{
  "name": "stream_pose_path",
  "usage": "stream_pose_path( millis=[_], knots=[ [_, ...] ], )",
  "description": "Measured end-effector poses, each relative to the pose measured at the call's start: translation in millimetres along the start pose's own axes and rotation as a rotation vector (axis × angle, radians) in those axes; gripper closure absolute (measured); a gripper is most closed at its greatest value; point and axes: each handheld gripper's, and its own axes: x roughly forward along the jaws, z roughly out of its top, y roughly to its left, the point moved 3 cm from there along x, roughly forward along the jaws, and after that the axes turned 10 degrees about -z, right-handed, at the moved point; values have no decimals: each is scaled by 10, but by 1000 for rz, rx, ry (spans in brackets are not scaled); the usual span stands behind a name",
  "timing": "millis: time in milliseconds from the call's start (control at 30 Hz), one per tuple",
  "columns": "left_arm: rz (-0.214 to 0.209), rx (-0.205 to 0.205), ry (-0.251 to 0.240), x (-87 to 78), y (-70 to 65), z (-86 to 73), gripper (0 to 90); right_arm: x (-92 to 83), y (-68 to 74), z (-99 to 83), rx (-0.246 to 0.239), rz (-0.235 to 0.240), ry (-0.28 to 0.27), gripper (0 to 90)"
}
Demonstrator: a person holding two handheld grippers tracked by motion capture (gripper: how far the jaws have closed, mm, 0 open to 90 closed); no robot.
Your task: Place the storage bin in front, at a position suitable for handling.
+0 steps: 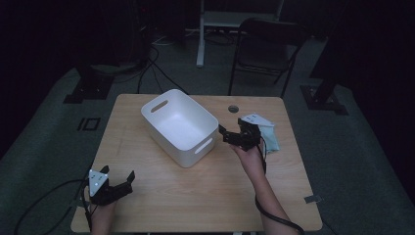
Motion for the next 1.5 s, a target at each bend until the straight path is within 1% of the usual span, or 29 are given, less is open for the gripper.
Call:
stream_pose_path(
  millis=[233, 367, 433, 633, 867, 933, 1000, 1067, 1100, 1167, 1233, 1267, 1300, 1333, 1433, 1467, 1500],
  knots=[
    [-4, -2, -3, -2, -1, 2, 15, 153, 110, 64, 9, 20, 15, 138],
    [-5, -1, -3, -7, -3, 3, 15, 266, 157, 57, 2, 15, 38, 138],
    [-7, 0, -3, -8, -6, 3, 15, 319, 167, 56, 7, 15, 48, 139],
    [-9, 1, -3, -6, -8, 3, 15, 462, 197, 38, -4, 7, 74, 139],
    [-9, 0, -4, -7, -7, 3, 15, 563, 220, 21, -13, 0, 93, 146],
    [-9, 1, -4, -7, -7, 3, 15, 598, 234, 8, -16, 4, 101, 163],
    [-10, 0, -4, -7, -7, 3, 15, 616, 242, -1, -18, 10, 104, 224],
    [-10, 0, -4, -6, -7, 2, 15, 632, 250, -6, -16, 15, 110, 258],
    [-10, 0, -4, -6, -7, 3, 15, 634, 252, -4, -16, 8, 109, 276],
    [-10, 0, -3, -6, -7, 2, 16, 645, 251, 1, -12, 20, 112, 335],
    [-11, 0, -2, -6, -7, 2, 15, 650, 251, 1, -15, 20, 114, 340],
    [-13, 2, -6, -5, -9, 2, 15, 680, 250, -6, -51, 2, 131, 393],
    [-13, 2, -6, -5, -9, 2, 16, 680, 250, -6, -51, 2, 131, 393],
    [-13, 3, -7, -5, -9, 3, 16, 697, 248, -7, -49, 11, 142, 460],
    [-14, 3, -7, -4, -10, 3, 15, 708, 251, -4, -47, 20, 150, 467],
    [-16, 2, -4, -1, -12, 2, 15, 719, 260, -3, -44, 30, 162, 560],
    [-17, 2, -4, -1, -12, 2, 15, 726, 260, -3, -45, 24, 166, 586]
  ],
)
